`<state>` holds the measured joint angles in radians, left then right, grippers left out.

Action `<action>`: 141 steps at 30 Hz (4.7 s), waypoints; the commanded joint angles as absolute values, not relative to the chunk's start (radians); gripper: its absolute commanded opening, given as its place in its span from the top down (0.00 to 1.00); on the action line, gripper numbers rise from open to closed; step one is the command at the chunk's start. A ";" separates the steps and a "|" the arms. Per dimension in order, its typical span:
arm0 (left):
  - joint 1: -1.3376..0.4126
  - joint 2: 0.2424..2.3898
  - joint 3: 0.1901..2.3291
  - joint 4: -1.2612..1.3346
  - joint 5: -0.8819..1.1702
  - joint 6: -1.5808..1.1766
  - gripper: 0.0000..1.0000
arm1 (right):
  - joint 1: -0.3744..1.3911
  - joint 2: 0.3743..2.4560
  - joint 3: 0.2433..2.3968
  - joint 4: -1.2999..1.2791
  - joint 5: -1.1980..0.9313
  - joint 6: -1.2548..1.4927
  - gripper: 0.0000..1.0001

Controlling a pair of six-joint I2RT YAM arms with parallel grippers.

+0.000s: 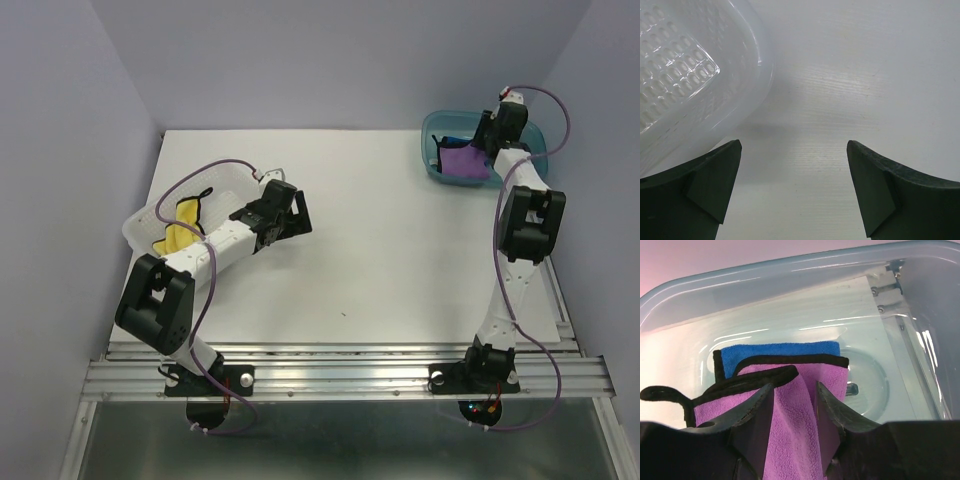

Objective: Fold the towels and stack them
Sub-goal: Neatly place the folded towel into the bin, then grab crumpled towel

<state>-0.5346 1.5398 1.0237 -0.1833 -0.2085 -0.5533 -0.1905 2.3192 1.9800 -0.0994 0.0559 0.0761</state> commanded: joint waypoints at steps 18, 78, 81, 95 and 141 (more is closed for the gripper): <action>-0.528 1.540 1.055 -0.163 -0.207 -0.538 0.01 | -0.187 2.392 2.105 -0.120 0.032 -0.003 0.85; -0.525 1.332 1.063 -0.201 -0.305 -0.532 0.01 | -0.252 1.943 1.651 0.040 0.005 0.305 0.00; -0.487 1.307 1.084 -0.259 -0.366 -0.563 0.01 | -0.244 1.856 1.559 0.077 -0.098 0.318 0.00; -0.050 1.387 1.144 -0.332 -0.486 -0.583 0.01 | 0.095 1.503 1.138 0.040 0.016 0.331 0.00; 0.120 1.340 1.250 -0.108 0.012 -0.376 1.00 | 0.152 1.172 0.902 -0.015 -0.189 0.462 0.00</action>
